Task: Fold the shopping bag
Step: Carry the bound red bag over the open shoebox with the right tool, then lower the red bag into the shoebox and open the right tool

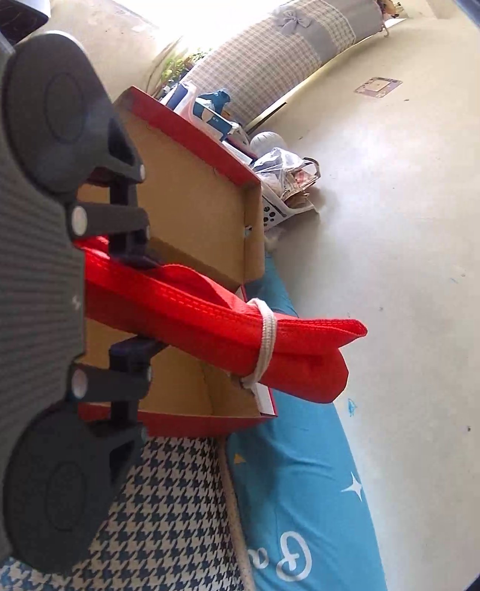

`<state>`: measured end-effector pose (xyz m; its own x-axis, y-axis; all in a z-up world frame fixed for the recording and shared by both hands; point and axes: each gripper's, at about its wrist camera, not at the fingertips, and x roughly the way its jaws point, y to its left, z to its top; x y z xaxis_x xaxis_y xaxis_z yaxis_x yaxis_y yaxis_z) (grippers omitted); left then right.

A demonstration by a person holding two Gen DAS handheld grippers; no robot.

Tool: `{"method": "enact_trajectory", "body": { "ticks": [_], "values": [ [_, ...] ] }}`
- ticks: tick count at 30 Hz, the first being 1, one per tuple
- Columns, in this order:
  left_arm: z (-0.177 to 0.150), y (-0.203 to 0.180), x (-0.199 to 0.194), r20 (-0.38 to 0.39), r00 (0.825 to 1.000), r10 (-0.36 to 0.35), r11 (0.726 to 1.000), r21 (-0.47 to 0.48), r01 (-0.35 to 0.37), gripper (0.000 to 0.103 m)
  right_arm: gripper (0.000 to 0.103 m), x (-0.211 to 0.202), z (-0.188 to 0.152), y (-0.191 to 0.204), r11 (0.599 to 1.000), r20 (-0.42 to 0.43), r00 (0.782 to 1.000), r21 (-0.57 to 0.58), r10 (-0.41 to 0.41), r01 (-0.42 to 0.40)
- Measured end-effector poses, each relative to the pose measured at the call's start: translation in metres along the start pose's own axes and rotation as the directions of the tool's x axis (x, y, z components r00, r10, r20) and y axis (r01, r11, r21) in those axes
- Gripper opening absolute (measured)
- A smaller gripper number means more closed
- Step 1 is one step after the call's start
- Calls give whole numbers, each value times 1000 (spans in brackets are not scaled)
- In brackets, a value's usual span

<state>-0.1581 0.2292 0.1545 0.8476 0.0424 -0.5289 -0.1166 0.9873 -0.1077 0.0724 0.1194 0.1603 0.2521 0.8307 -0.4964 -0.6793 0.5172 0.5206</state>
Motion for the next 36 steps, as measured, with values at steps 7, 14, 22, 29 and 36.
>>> {"method": "enact_trajectory", "body": {
  "ticks": [7, 14, 22, 29, 36],
  "values": [
    [-17, 22, 10, -23, 1000, -19, 997, -73, 17, 103, 35, 65, 5, 8, 999, -110, 993, -18, -46, 44],
    [-25, 26, 16, -63, 998, 17, 997, -76, -22, 103, 35, 125, 0, 7, 996, -197, 976, -37, -93, 87],
    [-27, 31, 16, -58, 998, 16, 995, -93, -21, 103, 35, 165, -9, 16, 985, -282, 950, -140, -136, 99],
    [-26, 34, 19, -60, 998, 28, 993, -114, -34, 103, 35, 190, -9, 18, 979, -330, 932, -183, -150, 92],
    [-25, 35, 23, -63, 998, 21, 993, -115, -28, 103, 39, 212, -16, 5, 986, -418, 895, -131, -153, 108]
  ]
}}
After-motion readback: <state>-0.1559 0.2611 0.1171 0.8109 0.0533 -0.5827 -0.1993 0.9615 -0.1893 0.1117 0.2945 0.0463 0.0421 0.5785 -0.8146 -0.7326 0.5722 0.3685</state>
